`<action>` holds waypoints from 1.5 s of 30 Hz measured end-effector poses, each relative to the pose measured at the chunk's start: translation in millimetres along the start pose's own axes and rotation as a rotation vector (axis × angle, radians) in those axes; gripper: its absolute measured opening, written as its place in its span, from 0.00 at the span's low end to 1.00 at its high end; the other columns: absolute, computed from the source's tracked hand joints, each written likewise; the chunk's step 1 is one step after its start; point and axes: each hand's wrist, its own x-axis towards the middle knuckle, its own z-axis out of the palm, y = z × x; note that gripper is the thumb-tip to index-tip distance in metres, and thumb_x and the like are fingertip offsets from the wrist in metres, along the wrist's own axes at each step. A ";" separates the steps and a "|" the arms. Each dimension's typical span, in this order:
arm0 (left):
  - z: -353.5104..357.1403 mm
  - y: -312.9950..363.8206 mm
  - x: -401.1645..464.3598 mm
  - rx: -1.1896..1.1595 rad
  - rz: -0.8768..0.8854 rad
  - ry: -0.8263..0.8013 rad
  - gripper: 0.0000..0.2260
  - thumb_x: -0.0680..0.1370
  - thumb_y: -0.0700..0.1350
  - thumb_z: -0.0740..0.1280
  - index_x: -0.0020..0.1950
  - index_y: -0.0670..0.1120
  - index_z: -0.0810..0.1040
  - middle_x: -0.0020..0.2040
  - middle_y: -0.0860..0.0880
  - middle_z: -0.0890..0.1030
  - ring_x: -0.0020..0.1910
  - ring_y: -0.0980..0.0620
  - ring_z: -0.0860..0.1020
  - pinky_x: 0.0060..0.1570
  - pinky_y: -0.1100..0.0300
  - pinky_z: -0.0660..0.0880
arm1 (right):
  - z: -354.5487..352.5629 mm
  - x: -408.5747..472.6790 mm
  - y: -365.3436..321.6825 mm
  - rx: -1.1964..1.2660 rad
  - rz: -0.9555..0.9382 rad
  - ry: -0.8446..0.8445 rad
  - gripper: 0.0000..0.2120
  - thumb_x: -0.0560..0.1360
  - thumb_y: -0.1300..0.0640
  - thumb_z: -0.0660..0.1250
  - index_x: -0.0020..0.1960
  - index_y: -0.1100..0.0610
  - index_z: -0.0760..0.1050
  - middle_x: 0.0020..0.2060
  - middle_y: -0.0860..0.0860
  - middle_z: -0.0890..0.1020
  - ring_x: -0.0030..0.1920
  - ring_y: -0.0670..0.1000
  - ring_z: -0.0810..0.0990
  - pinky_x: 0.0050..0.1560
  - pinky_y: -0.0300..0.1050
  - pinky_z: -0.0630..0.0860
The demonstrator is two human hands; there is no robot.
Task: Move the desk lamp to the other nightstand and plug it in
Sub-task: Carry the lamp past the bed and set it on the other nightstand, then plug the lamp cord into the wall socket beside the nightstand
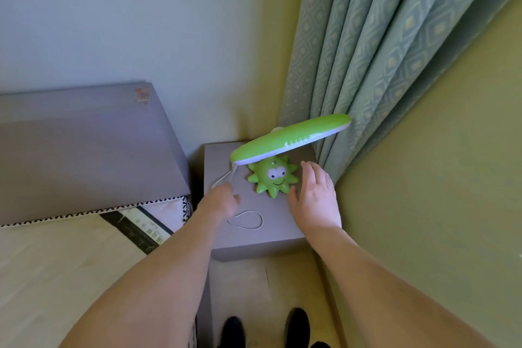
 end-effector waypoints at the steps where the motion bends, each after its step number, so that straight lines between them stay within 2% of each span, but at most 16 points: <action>1: 2.5 -0.8 1.7 0.010 0.012 0.014 0.13 0.78 0.47 0.60 0.57 0.40 0.74 0.59 0.39 0.80 0.58 0.40 0.77 0.54 0.53 0.74 | 5.1 -0.4 3.3 -0.005 0.022 -0.035 0.25 0.74 0.59 0.63 0.70 0.63 0.66 0.67 0.58 0.72 0.67 0.60 0.69 0.72 0.51 0.64; 6: 41.2 -7.5 35.2 0.082 0.014 0.068 0.14 0.78 0.48 0.60 0.56 0.40 0.76 0.59 0.39 0.79 0.58 0.39 0.77 0.54 0.53 0.74 | 62.6 14.1 33.3 0.045 0.093 -0.159 0.25 0.75 0.56 0.62 0.70 0.60 0.64 0.66 0.57 0.71 0.65 0.59 0.69 0.69 0.49 0.66; 12: 101.4 -17.3 99.7 0.245 0.045 0.239 0.16 0.77 0.48 0.60 0.60 0.40 0.76 0.59 0.38 0.80 0.59 0.39 0.78 0.56 0.52 0.75 | 157.4 50.3 66.1 0.082 -0.032 -0.173 0.27 0.75 0.56 0.62 0.72 0.59 0.62 0.68 0.57 0.69 0.66 0.59 0.69 0.67 0.51 0.67; 16: 134.1 -30.5 150.9 0.172 0.023 0.328 0.19 0.78 0.47 0.58 0.67 0.41 0.71 0.63 0.38 0.75 0.62 0.38 0.75 0.61 0.48 0.74 | 222.1 77.0 87.4 0.072 -0.184 -0.084 0.26 0.74 0.57 0.63 0.71 0.61 0.64 0.69 0.58 0.70 0.67 0.60 0.69 0.67 0.50 0.65; 21: 154.1 -50.1 217.1 0.177 0.013 0.529 0.16 0.78 0.46 0.59 0.62 0.40 0.74 0.62 0.37 0.77 0.62 0.37 0.75 0.58 0.50 0.72 | 284.3 112.3 109.1 0.090 -0.320 0.104 0.25 0.74 0.57 0.64 0.70 0.63 0.66 0.67 0.60 0.72 0.66 0.62 0.70 0.68 0.50 0.63; 26: 184.0 -76.7 264.2 0.291 -0.023 0.670 0.17 0.79 0.45 0.57 0.66 0.41 0.72 0.65 0.39 0.74 0.65 0.38 0.72 0.62 0.49 0.70 | 338.2 126.6 117.0 0.076 -0.431 0.306 0.24 0.75 0.56 0.63 0.68 0.64 0.68 0.66 0.61 0.73 0.67 0.60 0.70 0.71 0.51 0.64; 30: 185.7 -82.0 274.2 0.295 -0.026 0.743 0.15 0.78 0.39 0.57 0.63 0.41 0.75 0.62 0.39 0.77 0.62 0.37 0.74 0.59 0.49 0.72 | 352.4 124.4 116.7 -0.015 -0.531 0.386 0.24 0.74 0.57 0.63 0.68 0.64 0.69 0.65 0.60 0.74 0.67 0.60 0.71 0.71 0.52 0.63; 35: 187.6 -84.7 267.8 0.249 0.018 0.790 0.14 0.76 0.36 0.58 0.58 0.41 0.77 0.57 0.38 0.80 0.58 0.37 0.77 0.54 0.50 0.74 | 355.0 117.9 120.9 -0.001 -0.517 0.394 0.24 0.74 0.58 0.64 0.68 0.64 0.69 0.66 0.60 0.74 0.68 0.59 0.70 0.73 0.52 0.62; 40: 191.3 -93.3 258.1 0.125 0.051 0.795 0.13 0.75 0.37 0.57 0.56 0.42 0.78 0.56 0.38 0.81 0.56 0.37 0.78 0.51 0.51 0.74 | 352.7 113.9 122.2 0.000 -0.490 0.383 0.25 0.75 0.58 0.62 0.70 0.63 0.67 0.69 0.59 0.71 0.70 0.58 0.68 0.73 0.50 0.61; 45: 194.5 -102.2 244.7 -0.034 0.158 0.794 0.11 0.79 0.42 0.57 0.52 0.40 0.77 0.53 0.36 0.81 0.52 0.36 0.78 0.46 0.50 0.73 | 351.7 106.4 122.1 0.092 -0.468 0.398 0.25 0.75 0.59 0.62 0.70 0.63 0.66 0.70 0.59 0.70 0.71 0.58 0.67 0.73 0.50 0.61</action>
